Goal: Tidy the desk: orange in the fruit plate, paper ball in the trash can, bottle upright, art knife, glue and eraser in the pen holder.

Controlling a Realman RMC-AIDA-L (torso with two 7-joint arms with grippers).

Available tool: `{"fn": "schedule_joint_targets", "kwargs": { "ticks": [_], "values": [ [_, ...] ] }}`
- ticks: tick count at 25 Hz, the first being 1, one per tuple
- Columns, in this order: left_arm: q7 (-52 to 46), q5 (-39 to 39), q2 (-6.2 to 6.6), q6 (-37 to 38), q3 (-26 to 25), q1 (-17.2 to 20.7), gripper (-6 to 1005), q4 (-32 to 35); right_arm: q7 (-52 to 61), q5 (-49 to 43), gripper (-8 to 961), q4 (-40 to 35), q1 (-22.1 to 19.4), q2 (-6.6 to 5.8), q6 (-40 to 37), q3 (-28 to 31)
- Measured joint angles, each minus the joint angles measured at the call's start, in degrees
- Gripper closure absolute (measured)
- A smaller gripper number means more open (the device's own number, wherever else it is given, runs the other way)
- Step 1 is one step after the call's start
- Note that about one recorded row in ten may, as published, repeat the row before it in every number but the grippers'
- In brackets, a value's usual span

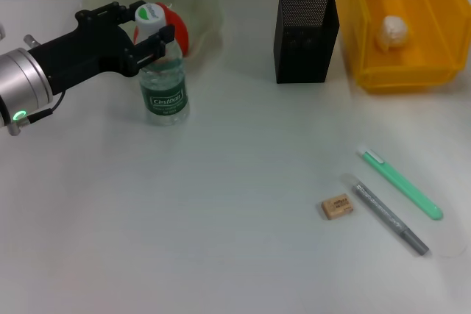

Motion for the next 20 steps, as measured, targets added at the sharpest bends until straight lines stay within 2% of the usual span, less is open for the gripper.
{"fn": "schedule_joint_targets", "kwargs": {
  "ticks": [5, 8, 10, 14, 18, 19, 20],
  "values": [
    [-0.4, -0.7, 0.08, 0.7, -0.1, 0.0, 351, 0.4, 0.3, 0.0, 174, 0.0, -0.1, 0.00, 0.0, -0.1],
    [-0.1, -4.4, 0.14, 3.7, -0.8, 0.1, 258, 0.8, 0.5, 0.0, 174, 0.0, -0.1, 0.00, -0.2, -0.3],
    [-0.1, -5.7, 0.16, 5.0, -1.6, 0.1, 259, 0.8, 1.8, -0.3, 174, -0.3, -0.2, -0.08, -1.3, -0.3],
    [-1.4, -9.2, 0.31, 11.5, -6.8, -0.4, 260, 0.9, 7.7, -3.8, 174, -3.0, -0.4, -0.49, -5.5, -0.4],
    [-1.1, -11.5, 0.31, 14.2, -9.1, -0.7, 261, 0.9, 18.3, -15.5, 174, -11.5, -0.5, -0.63, -9.3, -0.4],
    [-0.6, -13.7, 0.28, 14.7, -9.7, -0.9, 261, 0.4, 24.5, -22.8, 174, -17.8, -0.5, -0.41, -11.1, -0.4],
    [-0.5, -13.9, 0.28, 14.7, -9.8, -0.9, 262, 0.3, 24.5, -22.8, 174, -17.8, -0.5, -0.41, -11.1, -0.4]
  ]
}}
